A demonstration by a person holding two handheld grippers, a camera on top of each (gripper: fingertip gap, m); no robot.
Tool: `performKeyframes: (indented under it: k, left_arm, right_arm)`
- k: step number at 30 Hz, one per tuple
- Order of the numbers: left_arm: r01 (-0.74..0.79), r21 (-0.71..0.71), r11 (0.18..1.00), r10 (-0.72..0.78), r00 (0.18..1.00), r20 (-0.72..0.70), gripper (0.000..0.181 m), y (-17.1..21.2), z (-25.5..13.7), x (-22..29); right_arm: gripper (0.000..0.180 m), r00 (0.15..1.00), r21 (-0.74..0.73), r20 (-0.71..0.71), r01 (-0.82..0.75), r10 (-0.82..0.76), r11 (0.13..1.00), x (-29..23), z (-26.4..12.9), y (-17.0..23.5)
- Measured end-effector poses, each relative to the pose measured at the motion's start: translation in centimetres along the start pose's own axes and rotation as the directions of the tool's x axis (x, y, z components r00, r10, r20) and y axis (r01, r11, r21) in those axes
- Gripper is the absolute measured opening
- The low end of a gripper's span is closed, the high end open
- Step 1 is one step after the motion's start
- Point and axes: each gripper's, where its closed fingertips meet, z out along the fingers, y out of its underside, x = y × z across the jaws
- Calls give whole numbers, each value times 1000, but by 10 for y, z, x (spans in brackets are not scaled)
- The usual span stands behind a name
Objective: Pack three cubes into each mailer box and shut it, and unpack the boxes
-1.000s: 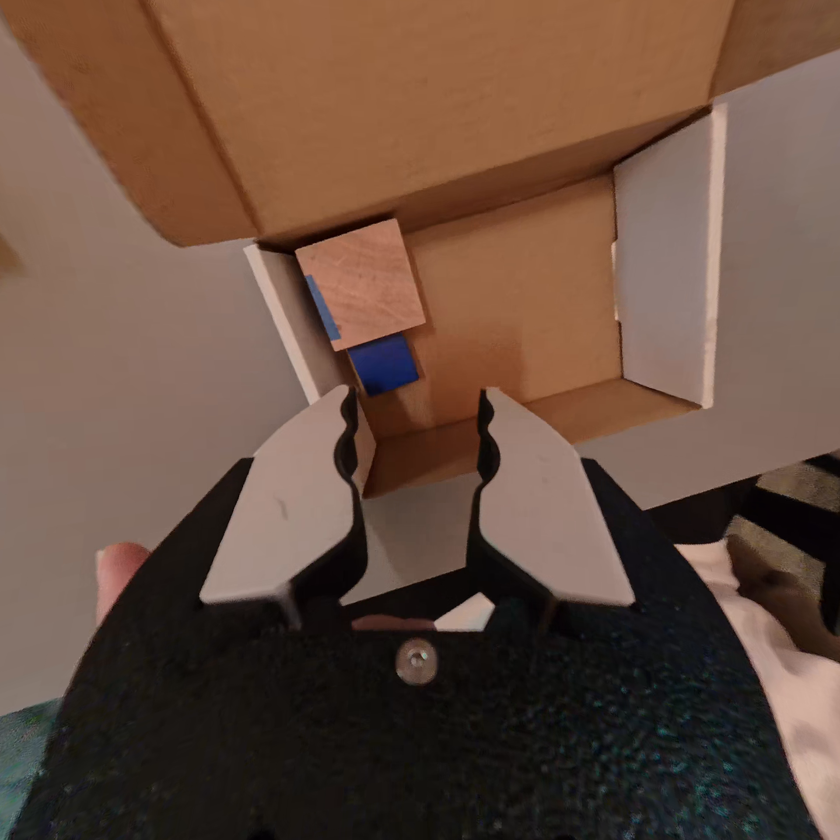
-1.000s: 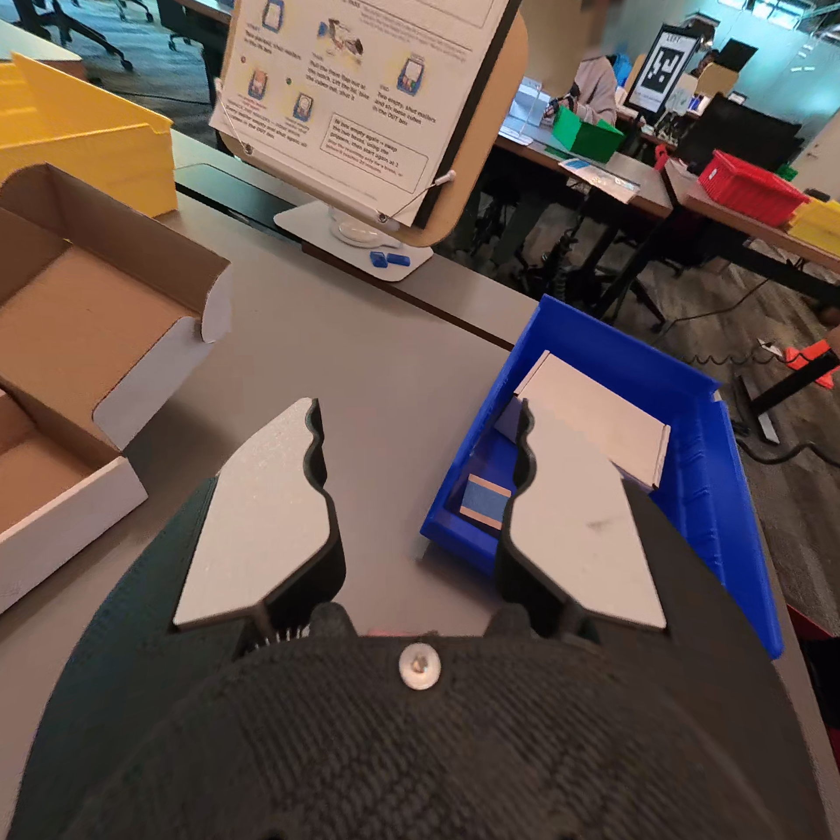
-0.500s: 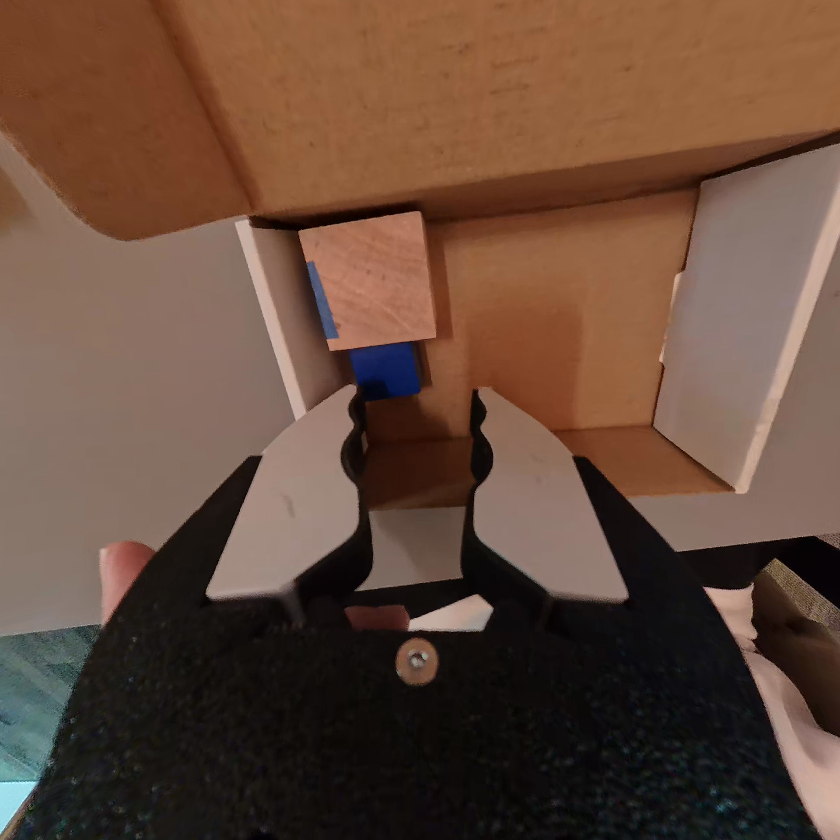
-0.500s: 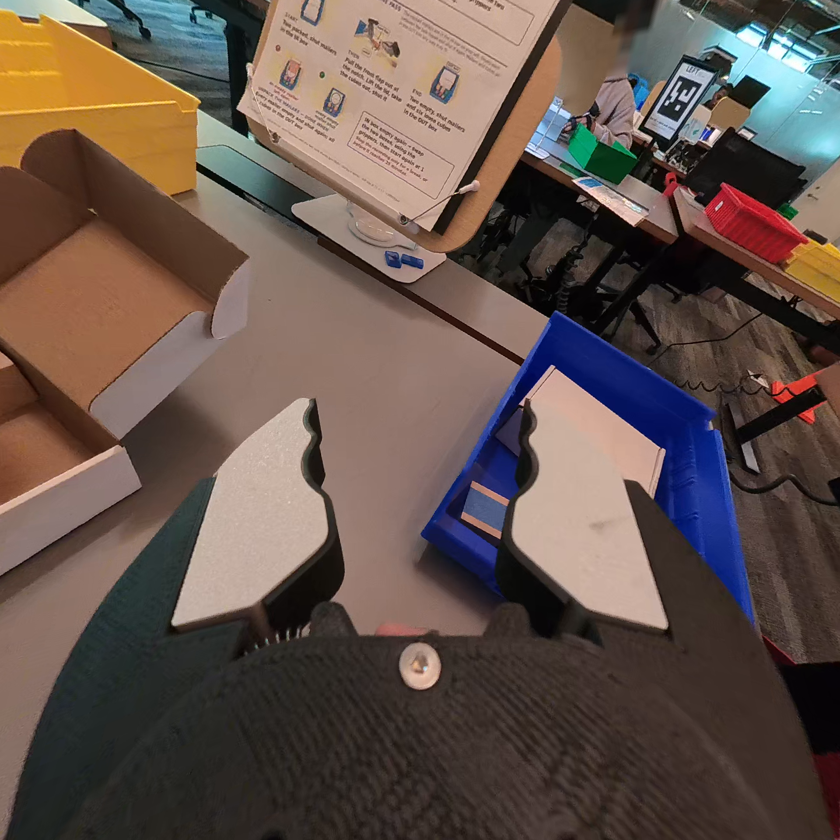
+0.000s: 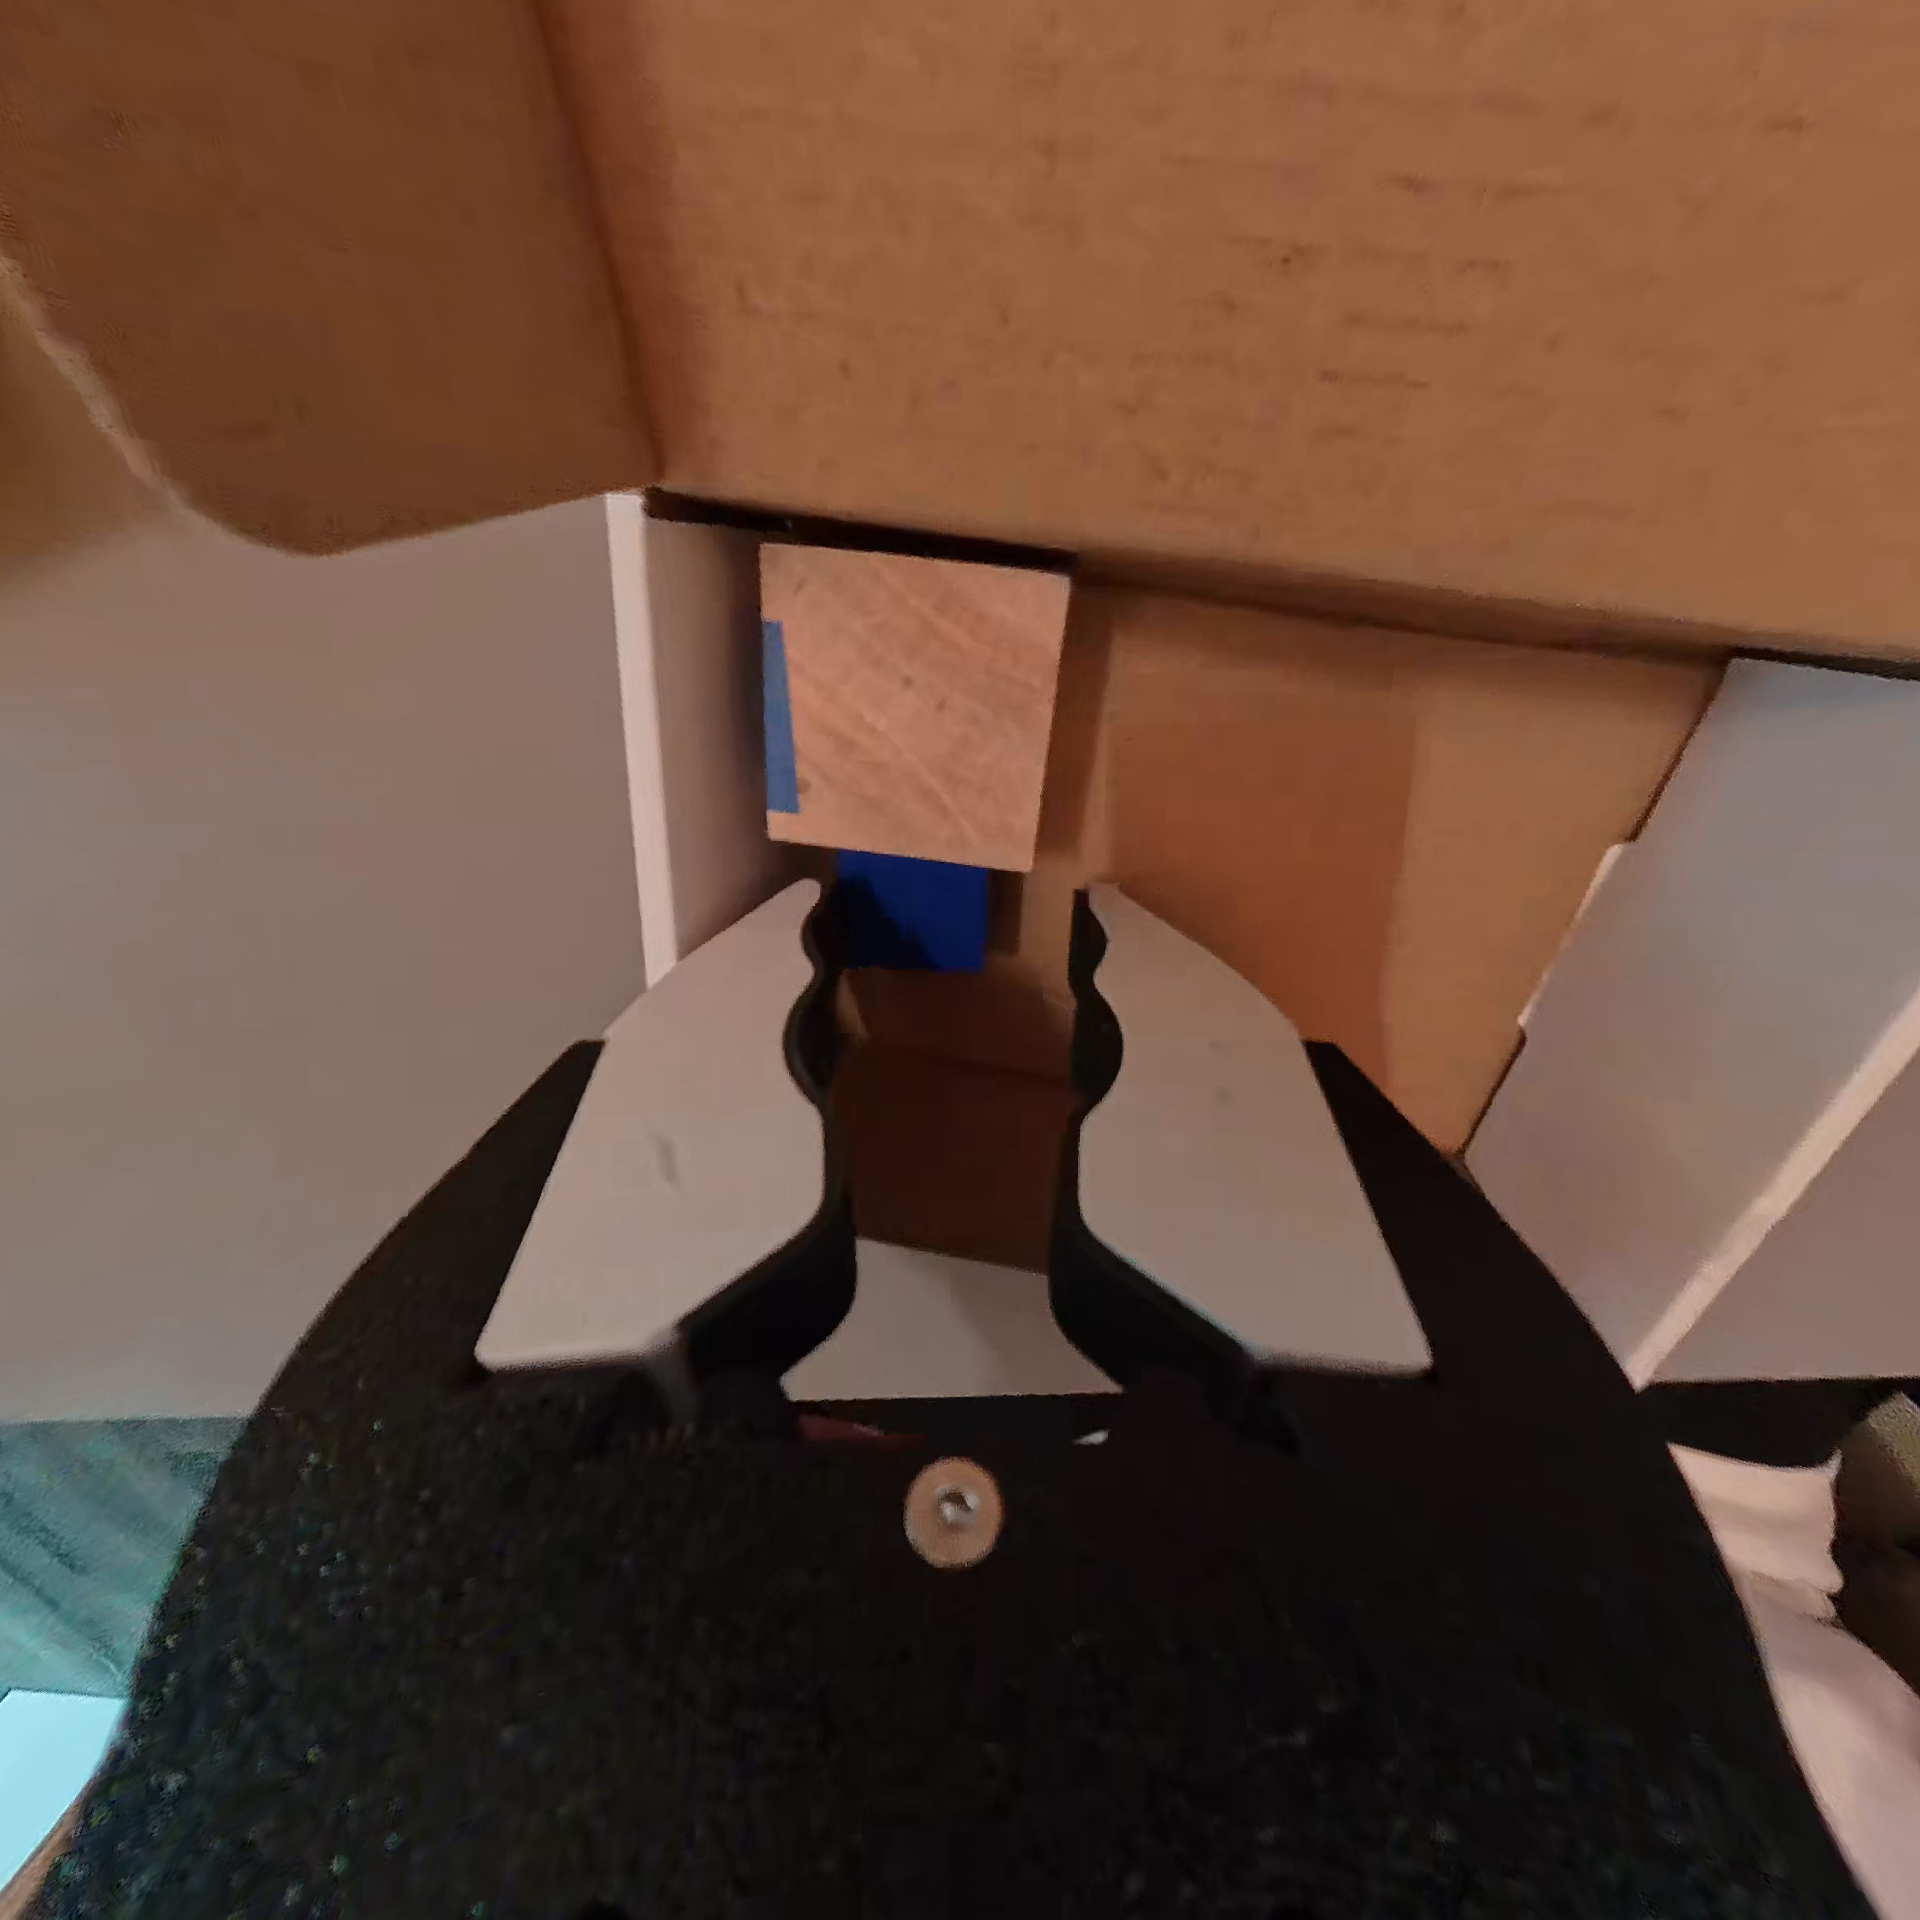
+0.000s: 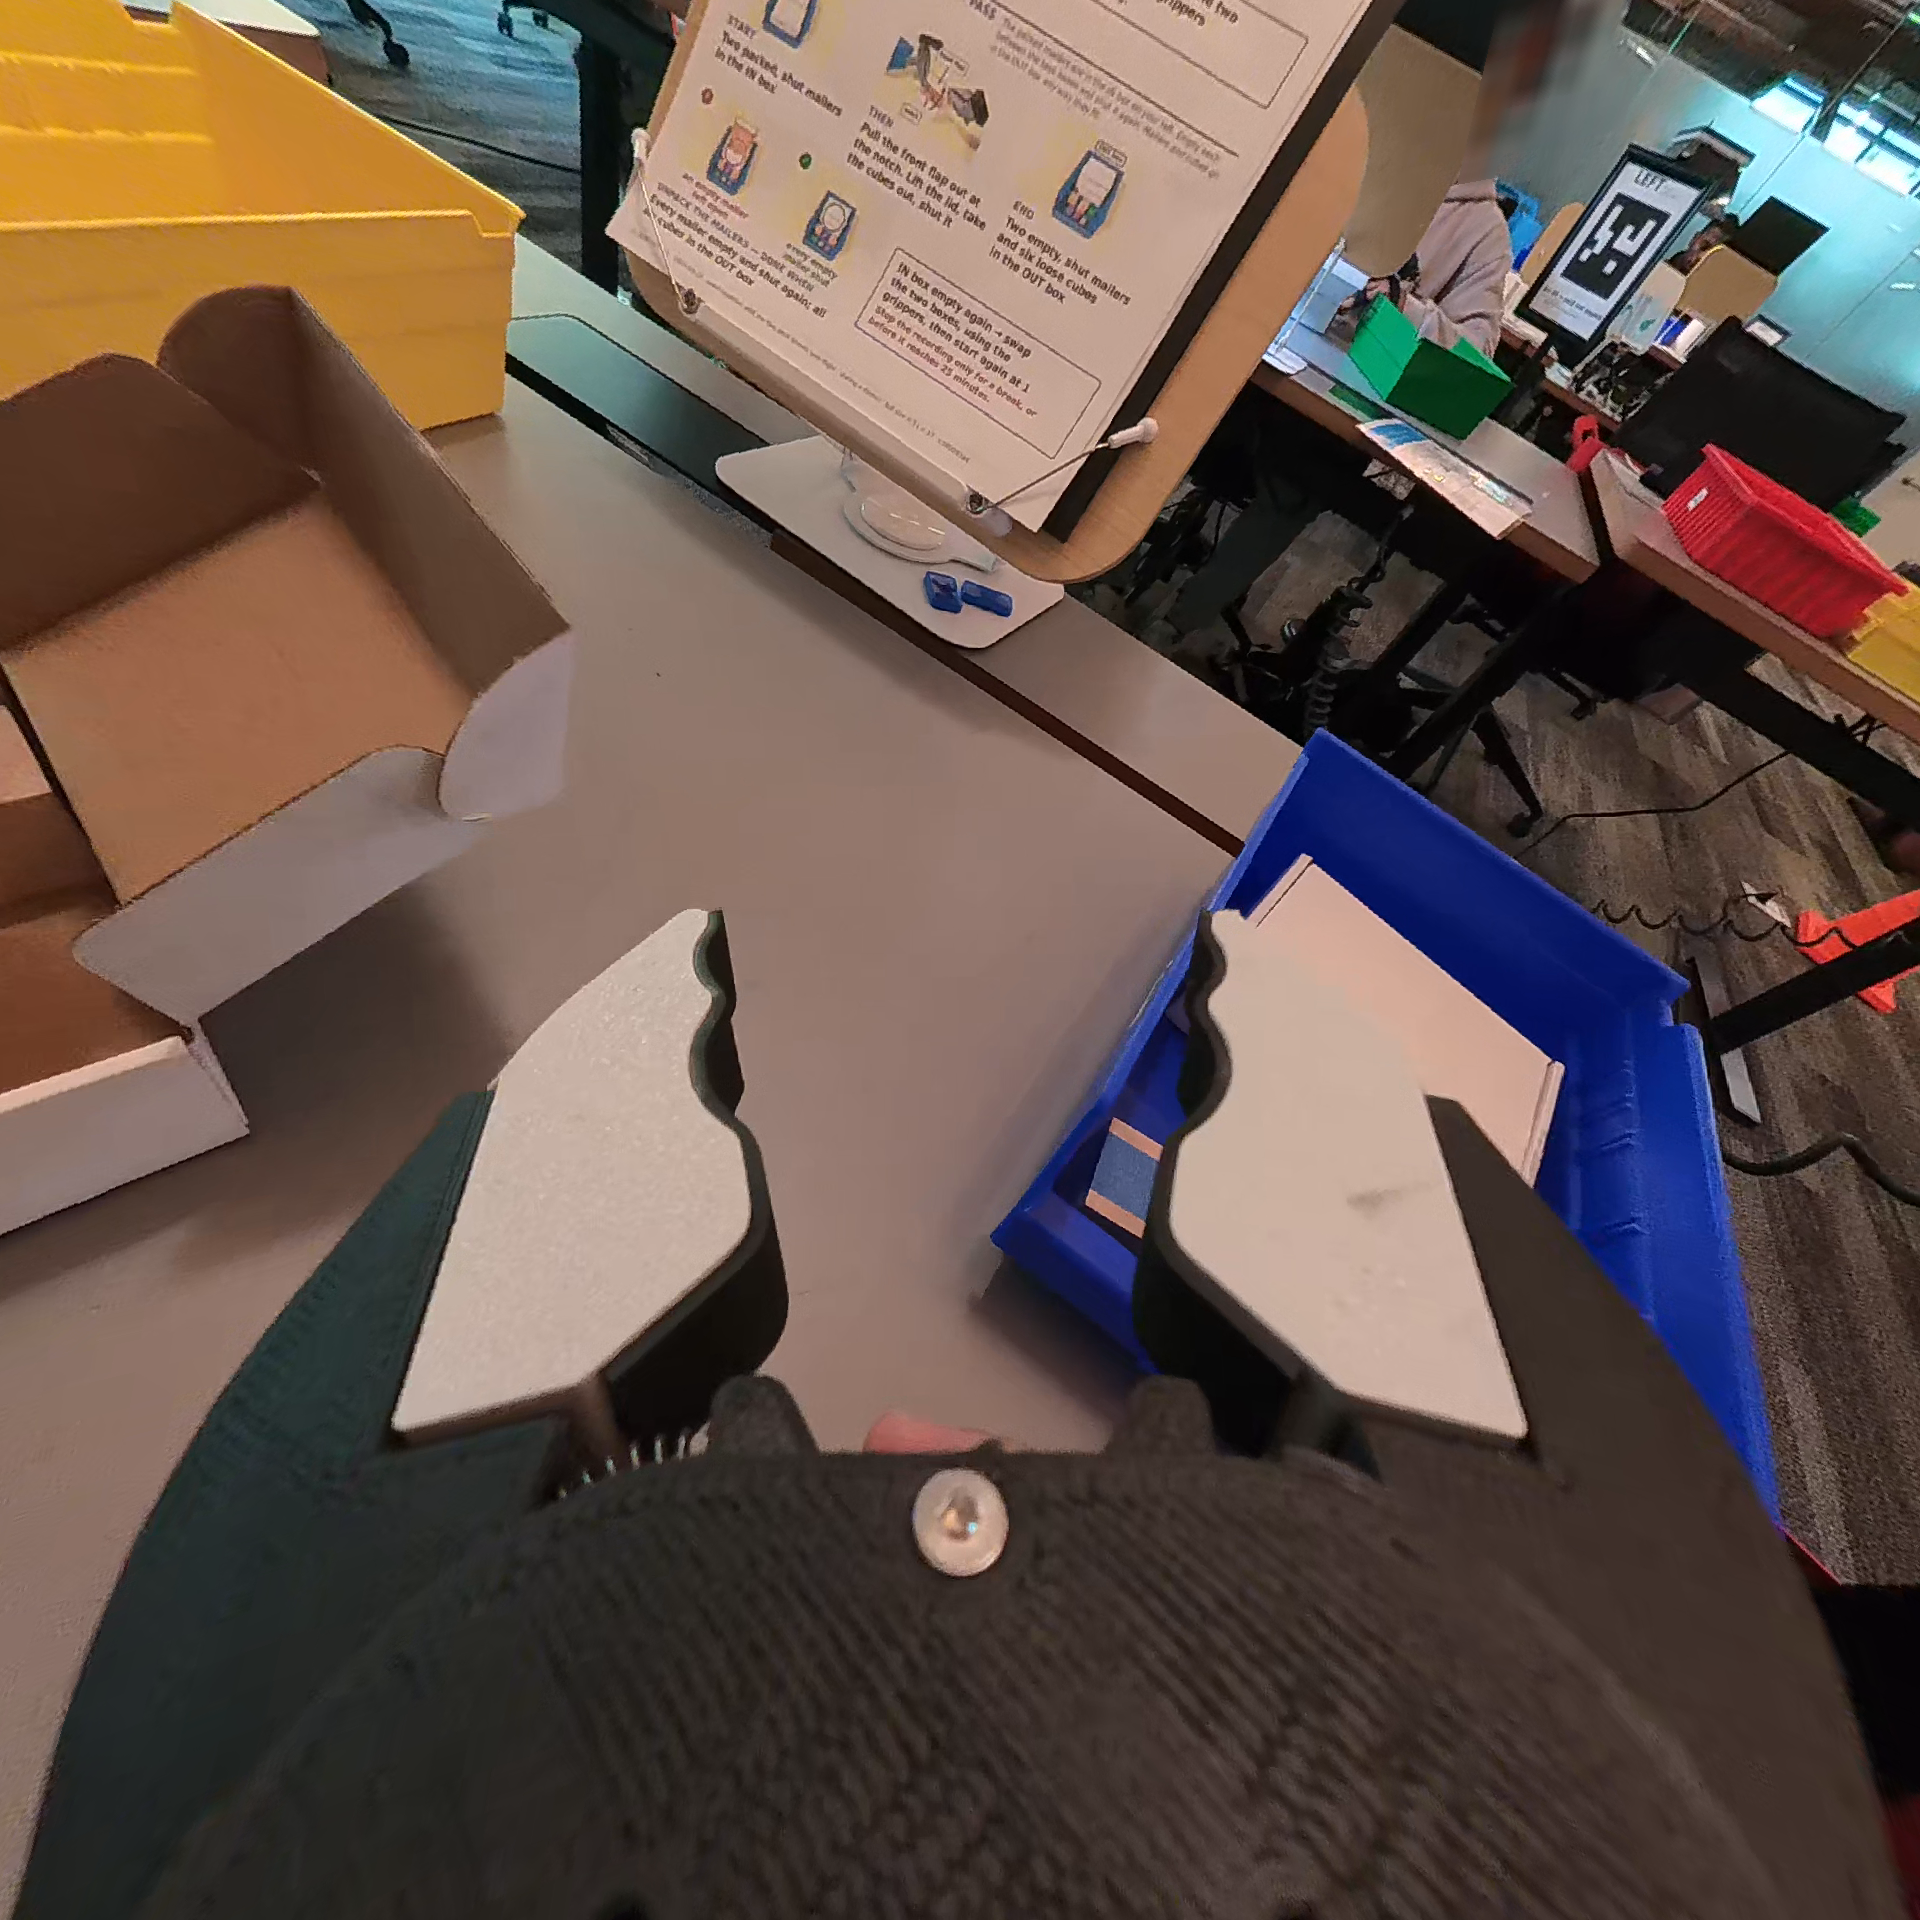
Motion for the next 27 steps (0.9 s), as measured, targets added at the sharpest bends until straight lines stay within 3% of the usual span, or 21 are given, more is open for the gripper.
performKeyframes:
  k: [3, 5, 8, 13, 16, 19, 21, 23, 25, 27]
  left_arm:
    - [-27, -45, 999, 25, 998, -59, 43, 3, 1, 3]
    - [-47, -69, 996, 42, 996, -81, 28, 5, 0, 2]
    - [-45, -33, 998, 37, 979, -201, 27, 2, -11, 15]
    - [-126, 186, 974, 179, 934, -309, 27, -13, -46, 24]
    - [-171, 420, 891, 370, 809, -456, 27, -21, -84, 43]
    - [-115, 670, 733, 555, 672, -491, 27, -25, -134, 53]
    - [-70, 846, 528, 705, 591, -392, 27, -23, -173, 54]
    - [-50, 961, 271, 818, 538, -203, 27, -14, -205, 53]
    - [-72, 997, 38, 852, 523, 6, 26, -3, -225, 53]
    - [-91, 989, -118, 847, 510, 148, 26, 7, -238, 55]
  right_arm:
    - [83, 1000, 3, 6, -1, 1, 1000, 0, 1, 0]
    - [83, 1000, 4, 12, -1, 1, 1000, -1, 1, 0]
    - [83, 999, 17, 33, -14, 13, 1000, -4, 0, -3]
    - [84, 969, 98, 230, -116, 90, 988, -31, -7, -20]
    - [87, 875, 164, 463, -240, 140, 957, -63, -23, -43]
    - [91, 722, 173, 669, -381, 176, 908, -93, -42, -65]
    - [95, 605, 128, 770, -458, 203, 880, -110, -50, -75]
    - [95, 472, 50, 846, -531, 246, 846, -127, -55, -84]
    - [92, 266, -60, 925, -604, 272, 795, -147, -66, -96]
    - [81, 26, -206, 958, -628, 285, 751, -168, -79, -106]
